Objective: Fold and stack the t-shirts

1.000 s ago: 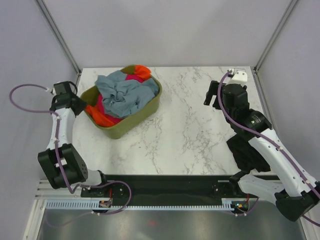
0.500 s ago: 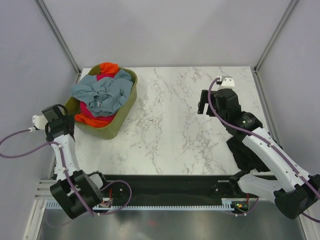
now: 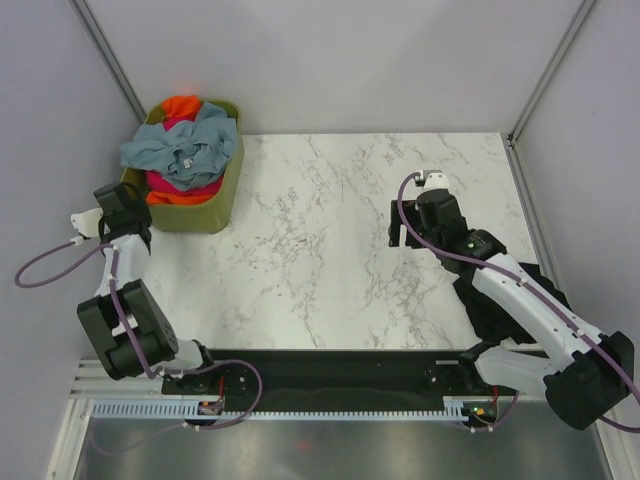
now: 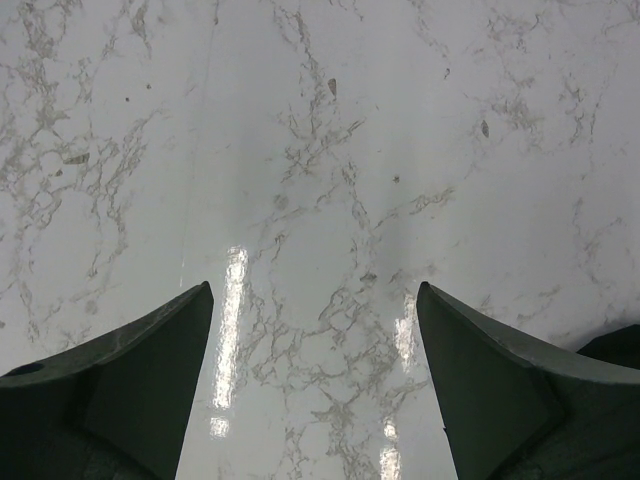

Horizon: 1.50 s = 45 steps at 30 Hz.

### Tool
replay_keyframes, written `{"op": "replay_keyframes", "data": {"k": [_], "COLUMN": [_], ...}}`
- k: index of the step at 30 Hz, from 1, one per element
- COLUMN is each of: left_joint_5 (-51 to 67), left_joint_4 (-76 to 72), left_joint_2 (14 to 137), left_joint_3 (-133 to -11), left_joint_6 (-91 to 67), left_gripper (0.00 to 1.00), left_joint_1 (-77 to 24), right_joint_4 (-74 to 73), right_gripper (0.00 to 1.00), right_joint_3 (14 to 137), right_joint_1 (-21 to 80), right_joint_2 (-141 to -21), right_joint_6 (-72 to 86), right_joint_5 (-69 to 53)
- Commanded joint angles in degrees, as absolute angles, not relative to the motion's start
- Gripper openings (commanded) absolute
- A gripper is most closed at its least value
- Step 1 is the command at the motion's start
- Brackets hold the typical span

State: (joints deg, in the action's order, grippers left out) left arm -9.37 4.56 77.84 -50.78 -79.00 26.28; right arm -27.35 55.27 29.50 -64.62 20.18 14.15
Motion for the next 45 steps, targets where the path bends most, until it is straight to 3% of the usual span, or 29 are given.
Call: {"op": "replay_keyframes", "data": {"k": [1, 8, 11, 13, 14, 15, 16, 17, 18, 25, 30, 37, 43, 44, 45], "left_joint_5": [-15.20, -25.73, -24.97, -23.39, -22.25, -20.67, -18.22, -12.71, -10.48, -10.37, -5.63, 10.61, 17.22, 17.49, 18.19], "left_joint_4": [0.27, 0.44, 1.57, 1.84, 2.02, 2.80, 3.68, 4.39, 5.44, 9.39, 12.82, 15.03, 17.74, 18.36, 18.80], "left_joint_2": [84.18, 85.00, 84.72, 85.86, 86.13, 86.39, 86.31, 85.96, 85.26, 68.93, 60.39, 51.08, 41.68, 40.96, 39.65], "left_joint_3": [-54.92, -62.31, -62.58, -62.58, -62.40, -62.49, -63.27, -63.46, -63.54, -56.70, -56.08, -49.77, -44.56, -44.39, -43.60], "left_joint_6": [-88.86, -78.68, -80.85, -81.21, -81.21, -81.04, -80.77, -79.12, -77.80, -64.88, -53.80, -49.05, -44.93, -44.30, -43.25], "left_gripper": [0.02, 0.02, 0.02, 0.08, 0.17, 0.46, 0.67, 0.94, 1.00, 1.00, 1.00, 0.99, 1.00, 1.00, 1.00], "left_joint_1": [26.46, 26.98, 26.98, 26.98, 27.16, 27.77, 28.64, 30.65, 31.28, 31.64, 30.15, 25.85, 24.44, 24.43, 24.43], "right_joint_4": [-24.87, -25.66, -25.49, -25.49, -25.58, -26.01, -26.45, -26.63, -26.80, -37.26, -36.74, -34.54, -33.14, -32.44, -31.30], "right_gripper": [0.91, 0.94, 0.93, 0.98, 0.98, 0.98, 0.98, 0.98, 0.98, 0.98, 0.98, 0.98, 0.98, 0.96, 0.81], "right_joint_3": [55.02, 54.41, 55.02, 55.80, 56.07, 56.34, 56.86, 57.13, 57.30, 58.28, 51.34, 41.32, 38.41, 38.06, 37.36], "right_joint_1": [29.53, 29.44, 29.62, 29.62, 29.62, 29.53, 29.53, 29.53, 29.62, 25.08, 11.97, 8.36, 7.12, 7.03, 6.60], "right_joint_2": [-65.65, -65.39, -67.49, -68.81, -68.91, -68.91, -68.56, -68.29, -67.86, -67.77, -67.85, -70.75, -72.42, -73.03, -74.69], "right_joint_6": [18.99, 18.54, 18.63, 18.63, 18.63, 18.72, 18.81, 18.81, 18.98, 30.30, 32.52, 35.85, 39.11, 39.29, 39.37], "right_joint_5": [12.83, 12.92, 12.39, 12.22, 12.39, 12.91, 13.27, 13.62, 14.23, 35.59, 18.12, 15.73, 15.47, 15.21, 13.99]}}
